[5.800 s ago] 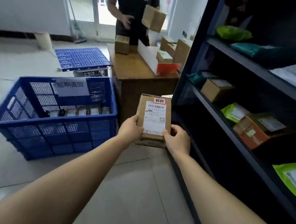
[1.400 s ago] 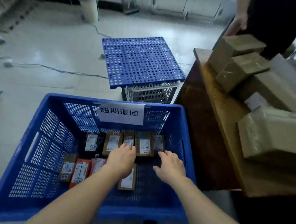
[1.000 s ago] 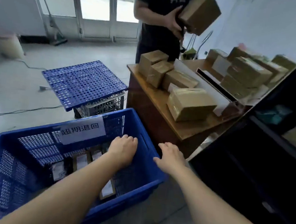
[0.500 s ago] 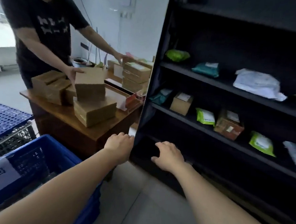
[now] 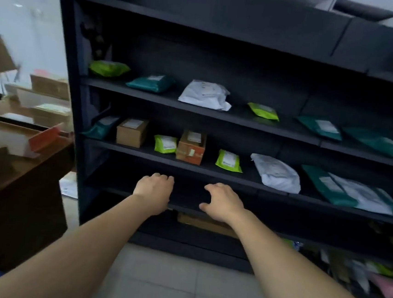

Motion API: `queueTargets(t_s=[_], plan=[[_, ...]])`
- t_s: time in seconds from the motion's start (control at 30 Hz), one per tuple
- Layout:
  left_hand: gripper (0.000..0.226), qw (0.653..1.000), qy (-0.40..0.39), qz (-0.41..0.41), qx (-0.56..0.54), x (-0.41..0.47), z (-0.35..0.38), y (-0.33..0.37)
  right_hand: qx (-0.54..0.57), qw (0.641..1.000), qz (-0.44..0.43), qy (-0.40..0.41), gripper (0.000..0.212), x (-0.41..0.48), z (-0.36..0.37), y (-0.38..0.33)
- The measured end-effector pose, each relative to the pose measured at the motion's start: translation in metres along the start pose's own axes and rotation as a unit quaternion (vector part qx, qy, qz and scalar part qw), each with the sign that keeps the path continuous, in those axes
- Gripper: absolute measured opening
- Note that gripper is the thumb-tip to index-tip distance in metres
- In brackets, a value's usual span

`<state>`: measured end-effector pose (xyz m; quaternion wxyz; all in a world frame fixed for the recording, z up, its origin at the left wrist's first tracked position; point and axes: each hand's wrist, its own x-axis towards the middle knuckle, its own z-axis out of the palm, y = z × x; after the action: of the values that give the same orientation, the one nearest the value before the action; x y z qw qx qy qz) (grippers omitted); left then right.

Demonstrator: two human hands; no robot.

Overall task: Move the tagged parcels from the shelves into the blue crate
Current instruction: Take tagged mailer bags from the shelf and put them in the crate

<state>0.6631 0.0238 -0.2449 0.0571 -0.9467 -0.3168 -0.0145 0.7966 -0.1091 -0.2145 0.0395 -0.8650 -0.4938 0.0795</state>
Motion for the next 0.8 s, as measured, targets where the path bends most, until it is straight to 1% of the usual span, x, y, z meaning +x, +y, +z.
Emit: queueTargets(t_s=[0.17,0.4,0.6,0.7,0.8], plan=[[0.046,0.998,0.009,0.057,-0.007,0.046,-0.013,0.084,0.003,0.998,0.065,0.013,0.063,-0.013,-0.016,0.091],[0.053,0.990,0.020,0.141,-0.006,0.123,-0.021,0.189,0.013,0.989,0.142,0.036,0.063,-0.005,-0.035,0.204],[0.044,0.979,0.026,0.199,-0.019,0.212,-0.026,0.277,0.020,0.978,0.202,0.043,0.058,0.027,-0.054,0.306],[0.039,0.974,0.018,0.223,-0.021,0.257,-0.028,0.319,0.025,0.972,0.232,0.042,0.062,0.044,-0.062,0.356],[0.039,0.969,0.013,0.246,-0.022,0.297,-0.028,0.362,0.035,0.965,0.257,0.039,0.065,0.055,-0.066,0.404]])
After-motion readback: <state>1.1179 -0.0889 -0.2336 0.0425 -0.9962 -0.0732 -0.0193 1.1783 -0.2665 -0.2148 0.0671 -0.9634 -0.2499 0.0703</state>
